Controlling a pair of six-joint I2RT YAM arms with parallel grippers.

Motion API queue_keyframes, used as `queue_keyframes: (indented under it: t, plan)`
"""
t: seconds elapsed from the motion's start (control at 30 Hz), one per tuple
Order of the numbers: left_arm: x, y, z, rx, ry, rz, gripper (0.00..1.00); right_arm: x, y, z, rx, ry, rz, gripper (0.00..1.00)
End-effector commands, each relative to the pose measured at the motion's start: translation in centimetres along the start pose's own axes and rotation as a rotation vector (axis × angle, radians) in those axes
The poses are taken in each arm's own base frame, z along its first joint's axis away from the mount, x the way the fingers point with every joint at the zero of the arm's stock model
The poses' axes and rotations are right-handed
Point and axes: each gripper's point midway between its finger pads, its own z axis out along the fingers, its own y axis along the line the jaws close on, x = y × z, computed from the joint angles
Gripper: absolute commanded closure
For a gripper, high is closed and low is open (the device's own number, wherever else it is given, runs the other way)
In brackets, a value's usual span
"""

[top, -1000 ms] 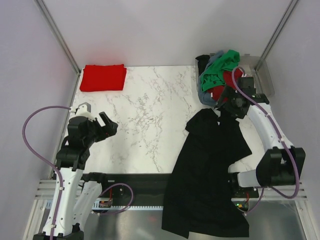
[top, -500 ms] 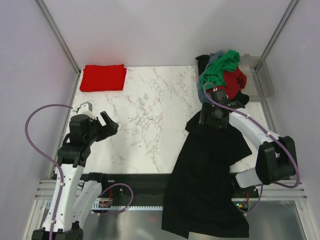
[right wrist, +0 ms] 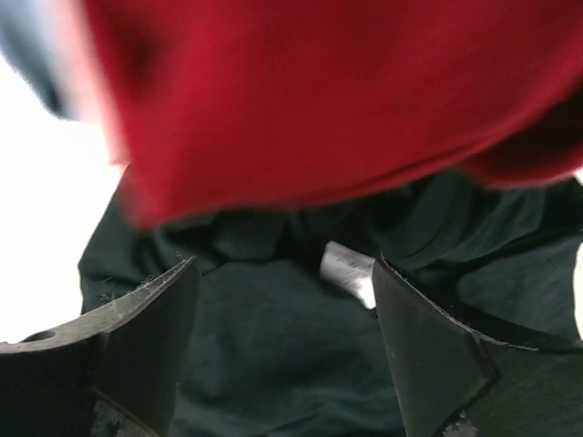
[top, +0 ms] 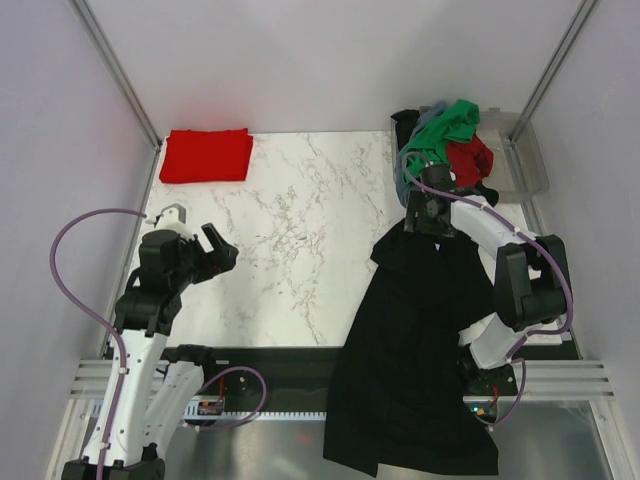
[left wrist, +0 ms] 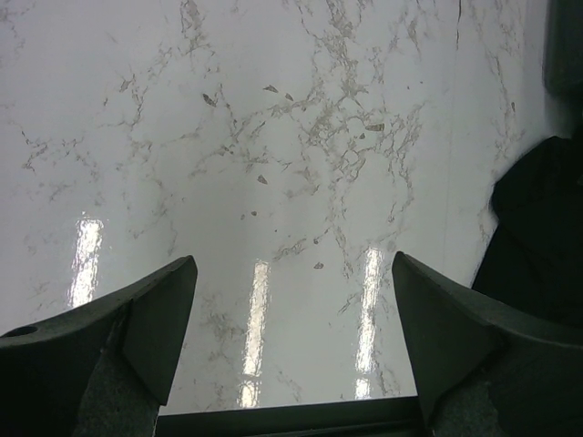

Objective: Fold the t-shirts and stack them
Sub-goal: Flatten the tshirt out

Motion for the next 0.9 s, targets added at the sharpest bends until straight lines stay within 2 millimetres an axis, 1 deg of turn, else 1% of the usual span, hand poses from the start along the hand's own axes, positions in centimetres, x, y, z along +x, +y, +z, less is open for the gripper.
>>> queue_keyframes:
  t: [0.0,0.03,0.1,0.13,0.2,0.23,0.3,0.33,0.37,0.5,0.53,0.6,0.63,0.73,0.77,0.83,0.87]
  plan:
    - [-0.6,-0.2,-0.1,-0.003,-0.018,-0.023,0.05,-1.1,-0.6,0.4,0.000,-0.040,0.012,0.18]
    - [-0.5,-0.2,0.0,-0.005,-0.014,-0.024,0.05,-1.1,-0.4,0.5,-0.013,-0.045,0.012,0.21]
    - [-0.4,-0.1,0.1,-0.008,-0.009,-0.023,0.05,-0.4,0.0,0.7,-0.039,-0.024,0.006,0.23]
    - [-0.4,-0.1,0.2,-0.010,-0.006,-0.023,0.05,-0.4,0.2,0.7,-0.053,-0.030,0.003,0.25]
    - [-0.4,-0.1,0.3,-0.012,-0.004,-0.023,0.05,0.1,0.2,0.9,-0.062,-0.018,0.001,0.27]
    - [-0.4,0.0,0.3,-0.015,-0.004,-0.025,0.05,0.1,0.4,0.8,-0.071,-0.019,-0.003,0.34]
    - [-0.4,0.0,0.3,-0.019,-0.002,-0.025,0.05,0.3,0.6,0.7,-0.087,-0.018,0.000,0.38]
    - [-0.3,0.0,0.3,-0.018,-0.002,-0.025,0.05,0.3,0.6,0.5,-0.093,-0.018,0.001,0.46]
    - [-0.3,0.0,0.3,-0.018,-0.002,-0.025,0.05,0.4,0.6,0.5,-0.093,-0.017,0.000,0.46]
    - [-0.4,0.1,0.3,-0.021,-0.006,-0.028,0.05,0.4,0.5,0.2,-0.096,-0.024,0.003,0.62]
    - [-0.4,0.1,0.3,-0.021,-0.006,-0.028,0.05,0.5,0.5,0.2,-0.095,-0.018,0.002,0.72]
    - [-0.4,0.0,0.2,-0.019,-0.007,-0.026,0.06,0.6,0.6,-0.1,-0.101,-0.022,0.009,0.88]
    - [-0.5,0.1,0.2,-0.020,-0.008,-0.026,0.06,0.8,0.7,-0.3,-0.108,-0.016,0.011,1.00]
    - [-0.3,0.2,0.4,-0.027,-0.003,-0.030,0.06,0.9,0.9,-1.3,-0.125,-0.015,0.036,1.00]
    - [-0.4,0.3,0.4,-0.036,-0.003,-0.030,0.06,0.4,1.2,-1.9,-0.144,-0.025,0.045,1.00]
    - [-0.3,0.4,0.5,-0.039,0.002,-0.035,0.08,-0.8,1.8,-4.0,-0.181,-0.056,0.067,1.00]
    - [-0.3,0.3,0.5,-0.039,0.002,-0.039,0.08,-3.0,2.5,-6.0,-0.221,-0.118,0.079,1.00]
